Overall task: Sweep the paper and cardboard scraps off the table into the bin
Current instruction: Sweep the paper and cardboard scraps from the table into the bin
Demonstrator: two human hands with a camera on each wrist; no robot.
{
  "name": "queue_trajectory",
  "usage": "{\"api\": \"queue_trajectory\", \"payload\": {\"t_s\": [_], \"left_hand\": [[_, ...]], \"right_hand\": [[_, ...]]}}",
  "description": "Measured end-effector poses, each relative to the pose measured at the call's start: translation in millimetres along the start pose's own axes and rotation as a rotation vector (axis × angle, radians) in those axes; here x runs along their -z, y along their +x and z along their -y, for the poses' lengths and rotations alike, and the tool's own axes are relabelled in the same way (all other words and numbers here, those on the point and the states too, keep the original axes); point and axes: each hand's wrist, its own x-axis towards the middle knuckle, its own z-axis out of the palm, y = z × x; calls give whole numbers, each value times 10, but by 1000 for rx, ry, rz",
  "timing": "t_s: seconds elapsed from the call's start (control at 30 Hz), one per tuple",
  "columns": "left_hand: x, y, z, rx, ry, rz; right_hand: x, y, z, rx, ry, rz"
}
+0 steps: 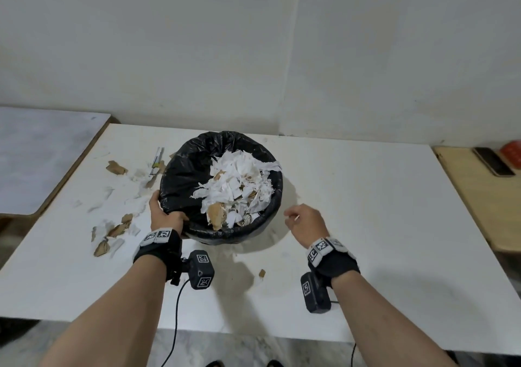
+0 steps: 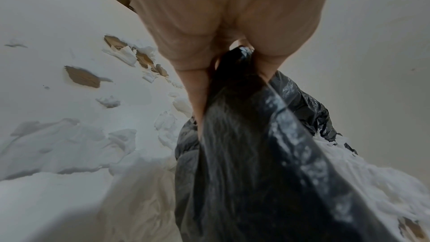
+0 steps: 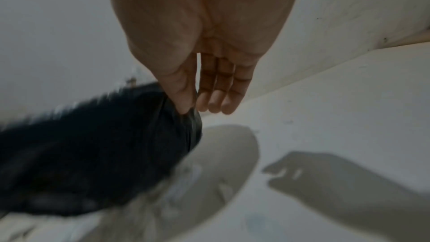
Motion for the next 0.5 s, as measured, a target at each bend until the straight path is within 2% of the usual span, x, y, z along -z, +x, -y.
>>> {"api": "queue_trajectory", "payload": {"t_s": [0.1,0.2,0.3,0.5], "left_hand": [[49,31,59,-2,13,29],[132,114,154,0,33,54],[231,179,247,8,54,82],[321,308,335,-2,58,131]], "right_hand": [[-494,-270,-154,-63,-78,203],[-966,-450,-259,-115,-185,303],[-1251,-581,-294,-122,-289,336],[-1523,-706,-278,-102,-323,299]]}}
